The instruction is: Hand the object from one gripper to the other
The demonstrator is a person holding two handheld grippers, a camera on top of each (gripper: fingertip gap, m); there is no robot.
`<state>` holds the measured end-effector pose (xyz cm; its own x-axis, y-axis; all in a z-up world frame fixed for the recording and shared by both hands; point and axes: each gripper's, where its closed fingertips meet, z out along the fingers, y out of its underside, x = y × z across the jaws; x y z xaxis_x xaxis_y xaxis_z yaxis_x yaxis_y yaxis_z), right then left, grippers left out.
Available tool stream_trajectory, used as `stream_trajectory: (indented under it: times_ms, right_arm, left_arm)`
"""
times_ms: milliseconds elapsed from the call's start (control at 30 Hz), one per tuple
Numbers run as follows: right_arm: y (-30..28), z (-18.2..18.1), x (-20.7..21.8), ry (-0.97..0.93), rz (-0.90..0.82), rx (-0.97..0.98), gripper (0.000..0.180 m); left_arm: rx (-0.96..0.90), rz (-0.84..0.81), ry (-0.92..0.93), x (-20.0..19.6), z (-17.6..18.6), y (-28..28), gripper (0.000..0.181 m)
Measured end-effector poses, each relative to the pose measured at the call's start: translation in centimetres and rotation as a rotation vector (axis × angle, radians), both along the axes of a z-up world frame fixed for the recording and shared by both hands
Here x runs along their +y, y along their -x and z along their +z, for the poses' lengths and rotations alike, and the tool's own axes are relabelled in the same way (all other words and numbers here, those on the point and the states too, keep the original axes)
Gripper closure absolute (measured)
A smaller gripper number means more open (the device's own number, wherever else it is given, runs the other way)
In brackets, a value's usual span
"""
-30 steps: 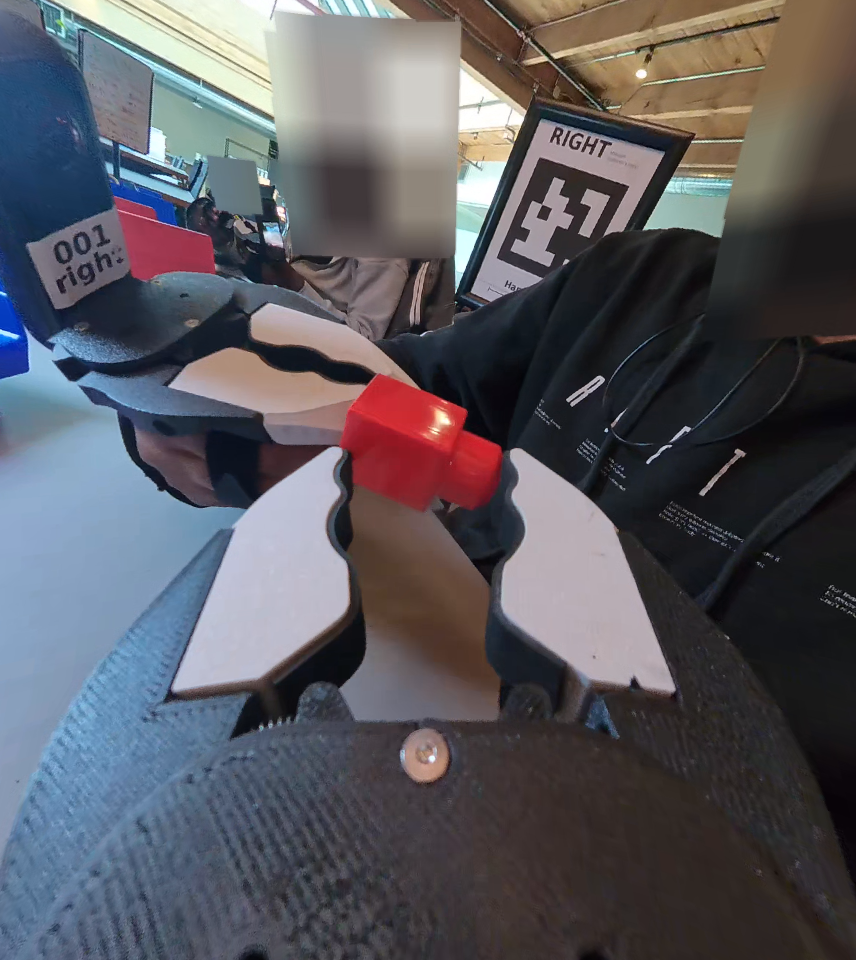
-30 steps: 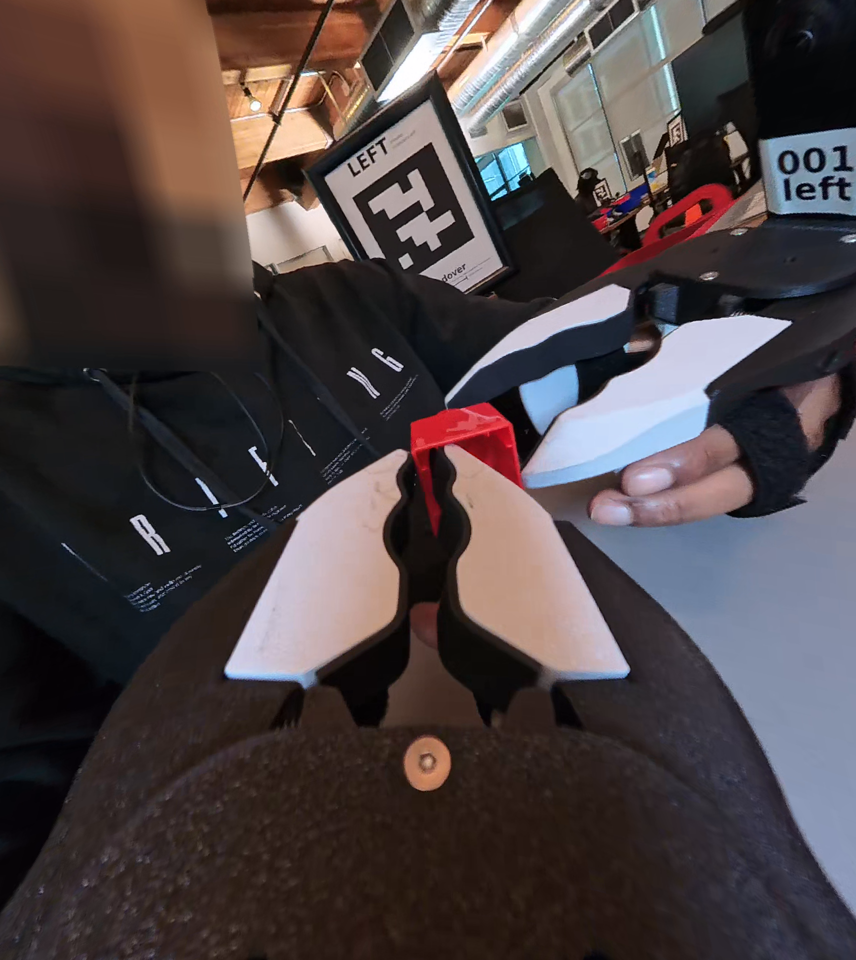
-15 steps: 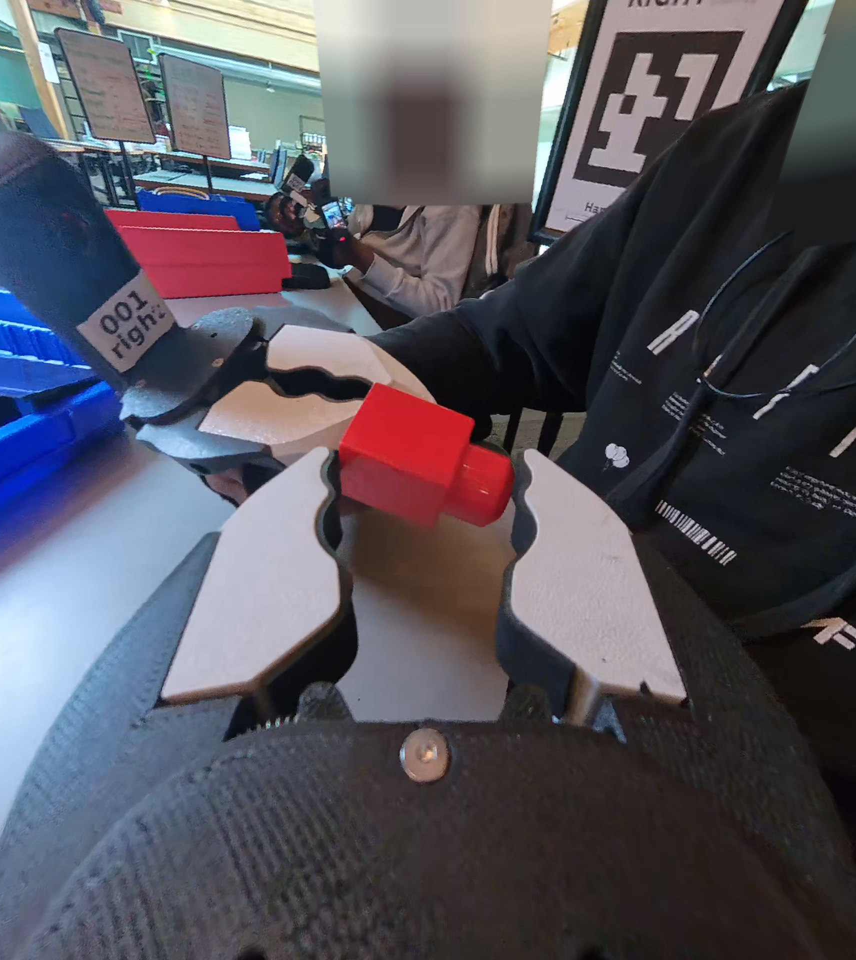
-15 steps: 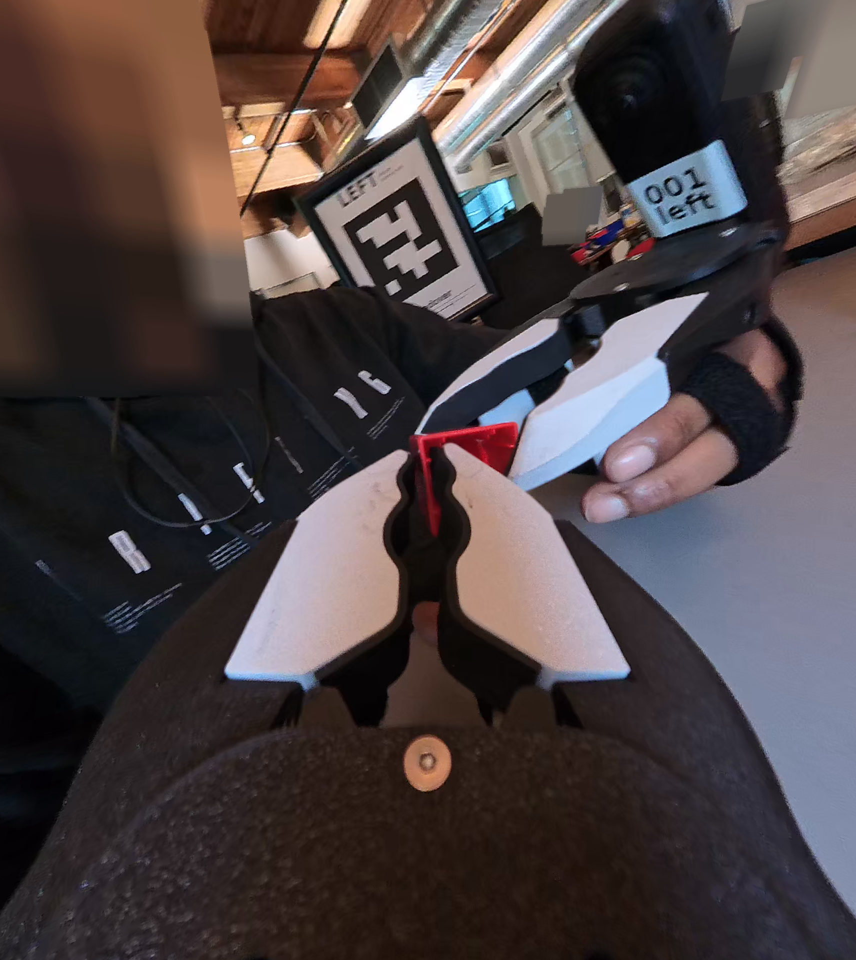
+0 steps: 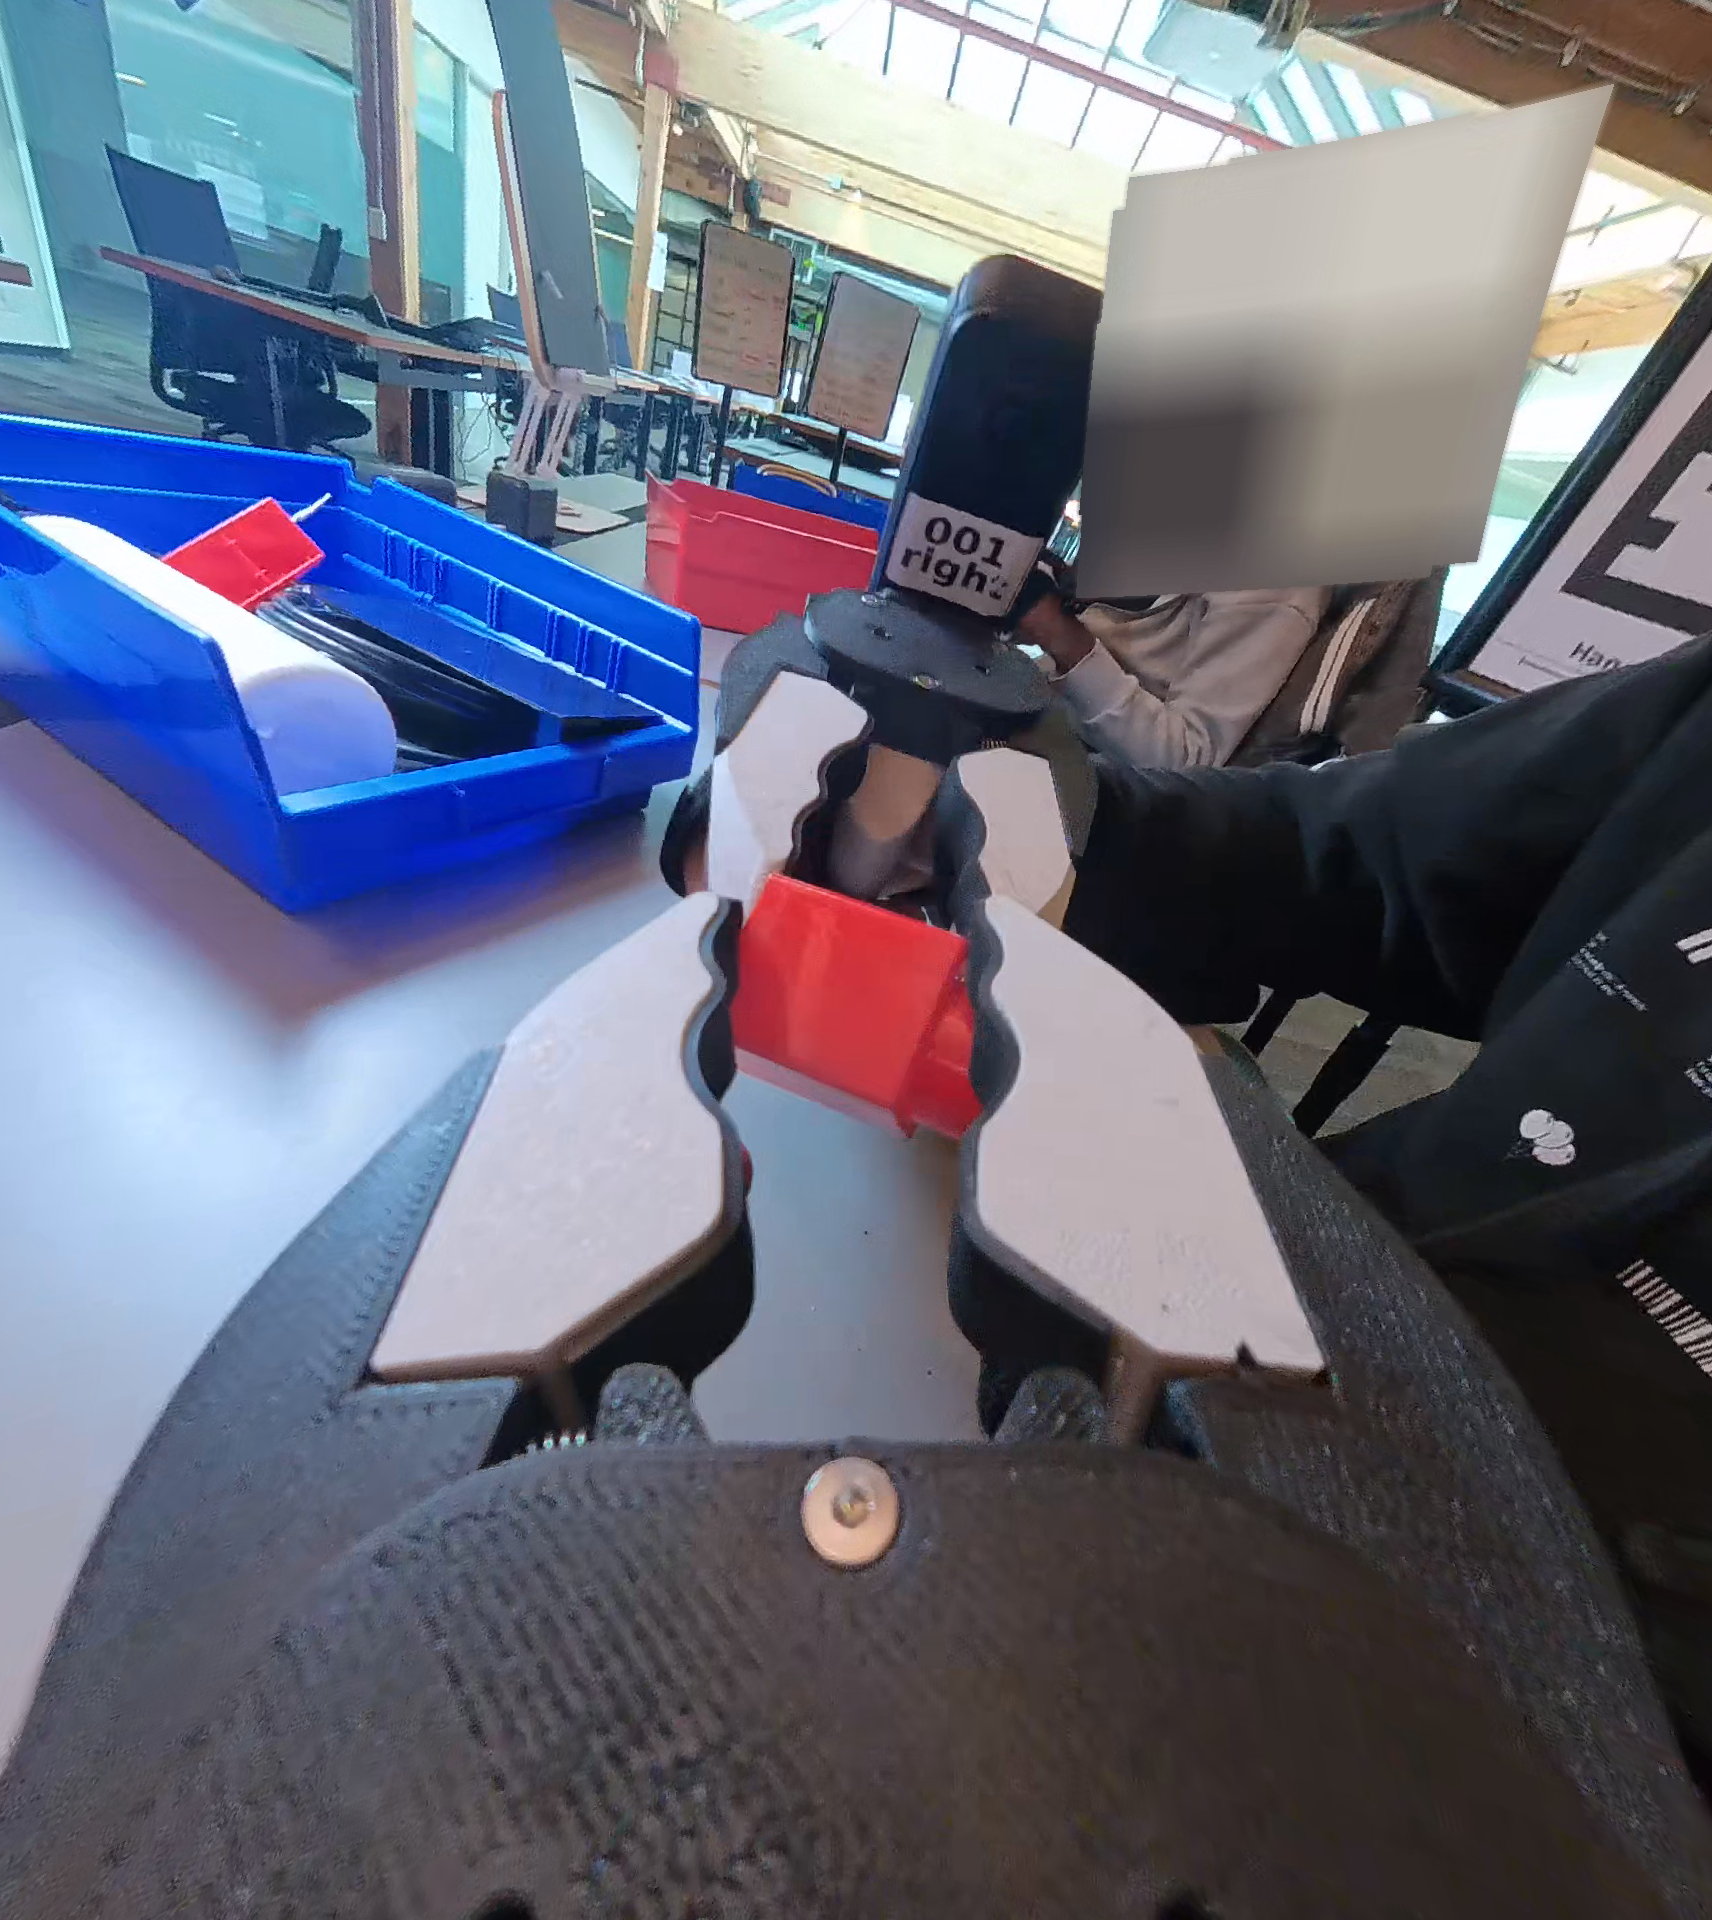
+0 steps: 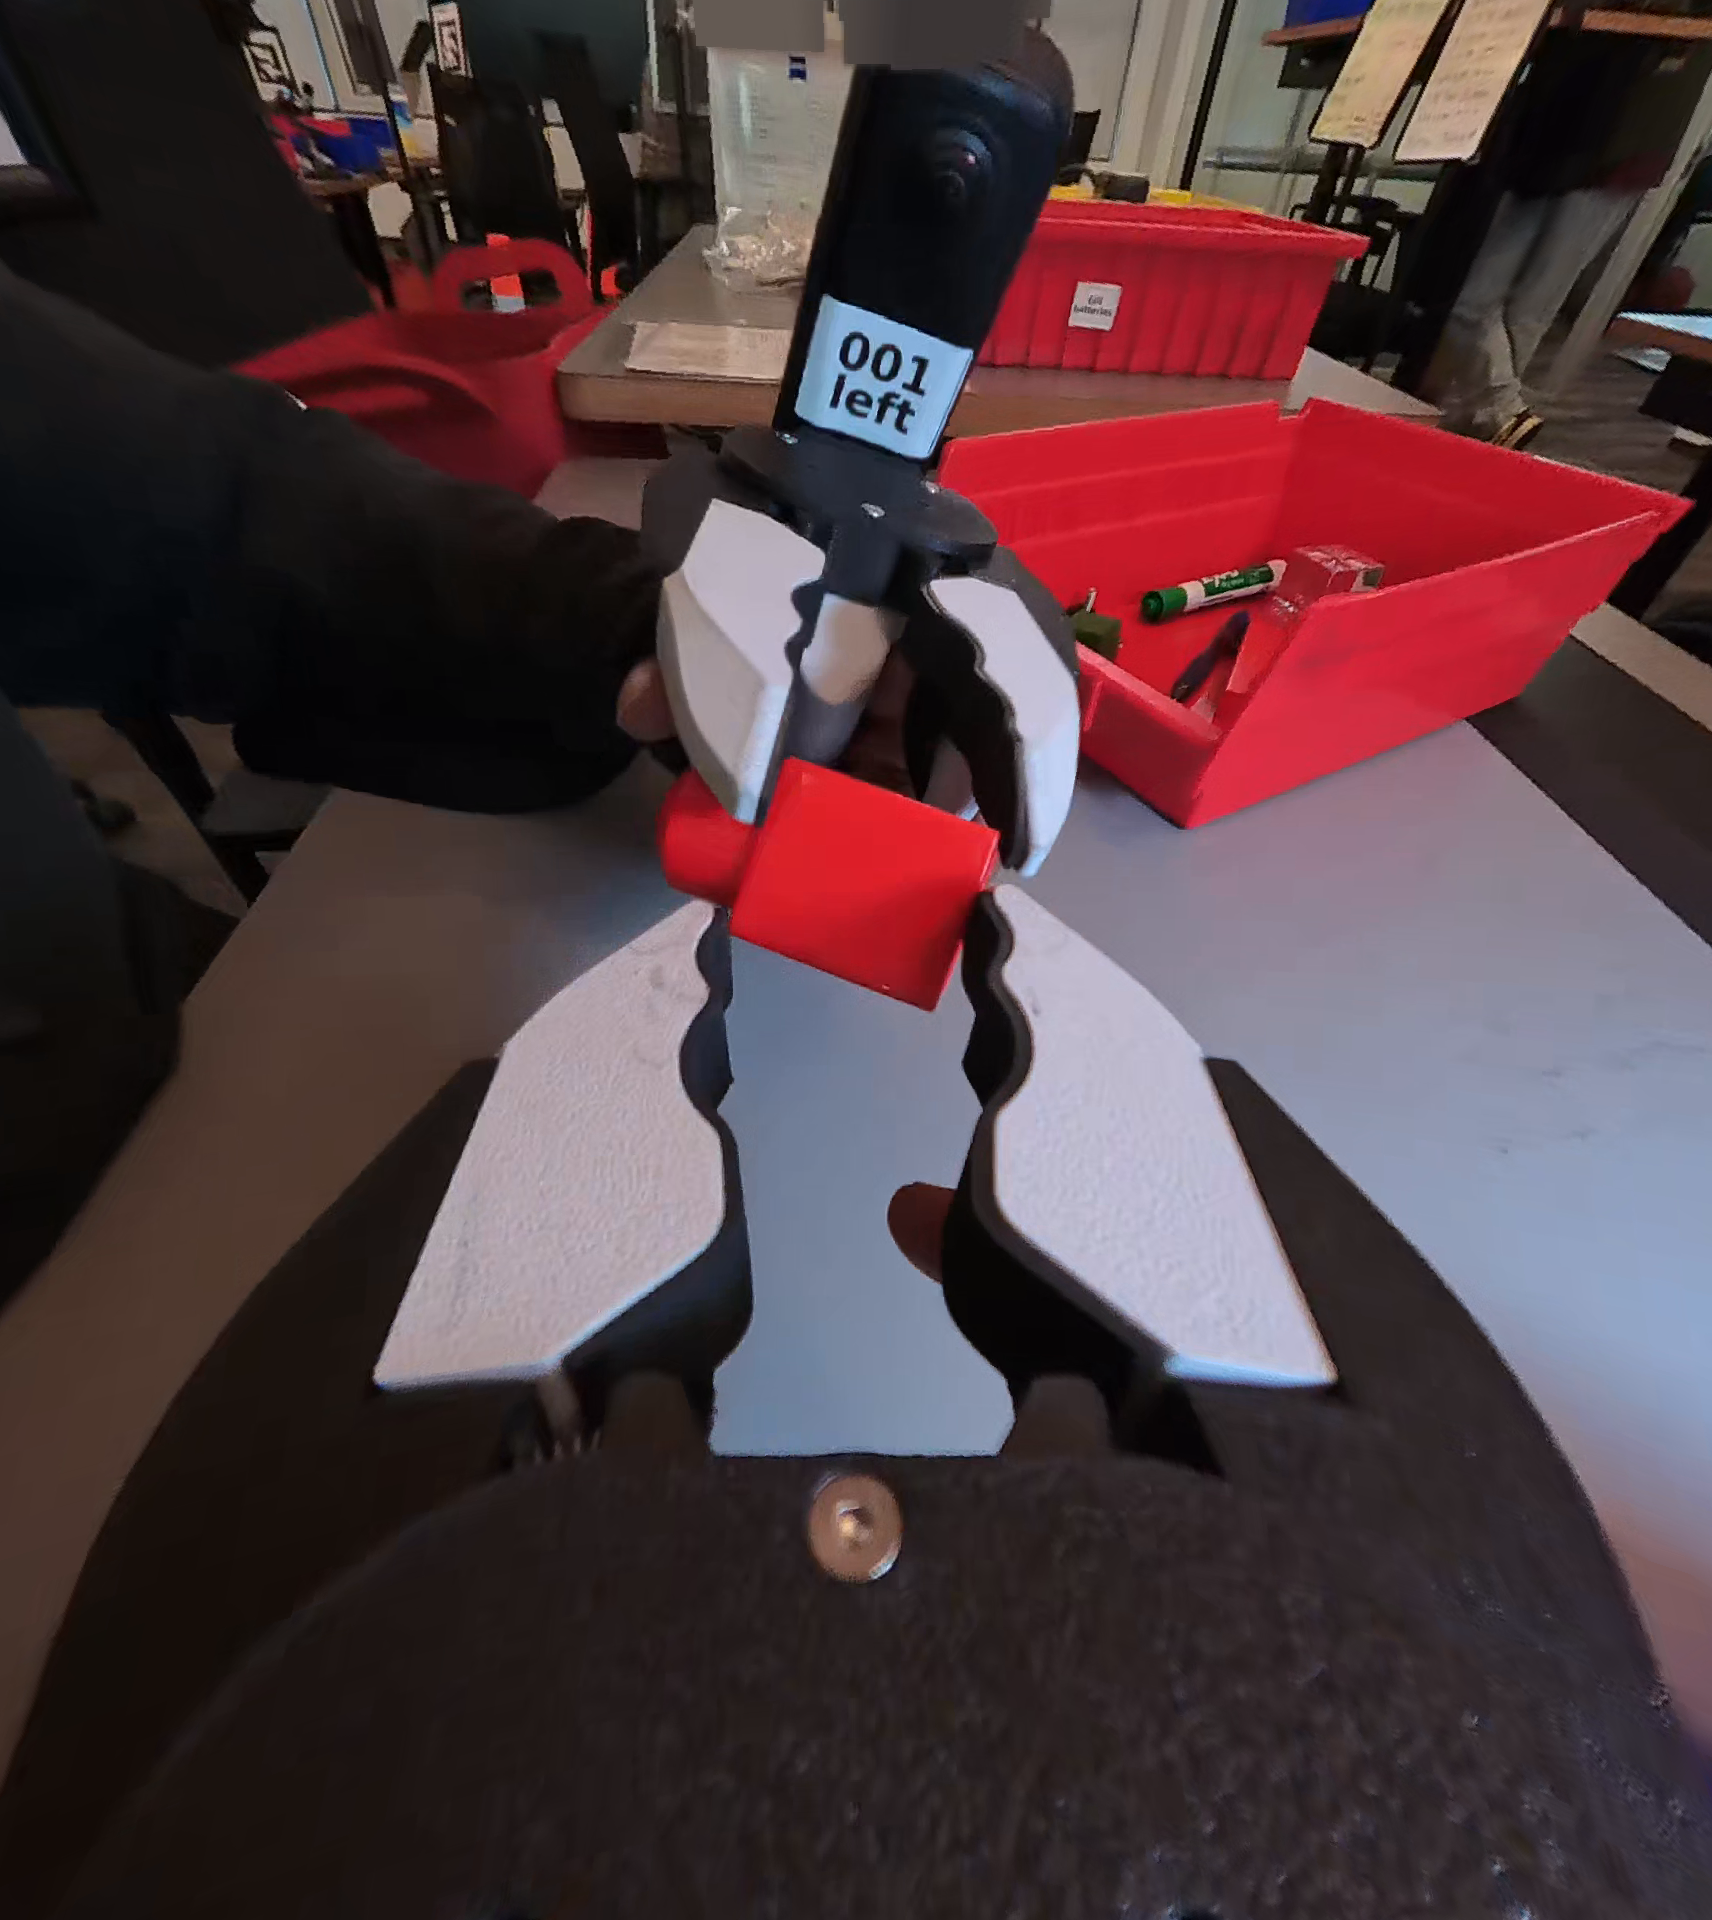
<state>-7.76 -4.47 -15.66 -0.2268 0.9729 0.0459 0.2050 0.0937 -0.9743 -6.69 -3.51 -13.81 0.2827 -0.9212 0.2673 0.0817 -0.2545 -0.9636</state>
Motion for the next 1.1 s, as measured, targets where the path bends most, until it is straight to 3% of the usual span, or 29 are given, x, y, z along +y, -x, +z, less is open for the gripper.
stream_trajectory:
  times_ms: [233, 500, 633, 700, 833, 933, 1100]
  right_arm:
    - [-0.8, 0.5, -0.9, 0.086, 0.096, -0.006, 0.137]
    - [-1.4, -1.3, -2.0, 0.048, 0.173, -0.103, 0.138]
    - [-1.2, -2.1, -2.4, -0.008, 0.181, -0.131, 0.137]
    - [-1.1, -1.9, -2.3, -0.037, 0.166, -0.116, 0.137]
    - [-0.6, -0.2, -0.4, -0.084, 0.044, -0.011, 0.140]
    - [-0.6, 0.7, 1.4, -0.139, -0.067, 0.051, 0.141]
    - [0.1, -0.6, 1.5, -0.173, -0.095, 0.001, 0.140]
  left_arm:
    - [0.038, -0.041, -0.031, -0.7, 0.4, 0.4, 0.138]
    - [0.077, -0.210, 0.213, -1.9, -2.5, -0.5, 0.116]
    - [0.094, -0.223, 0.318, -2.2, -3.9, -2.0, 0.119]
    - [0.081, -0.178, 0.345, -1.5, -4.0, -2.0, 0.134]
    - [-0.070, -0.106, 0.400, 0.3, -2.1, -0.7, 0.142]
    - [-0.221, -0.046, 0.434, 1.8, -0.6, 1.1, 0.177]
    - [-0.245, 0.005, 0.479, 2.8, -1.1, 1.9, 0.181]
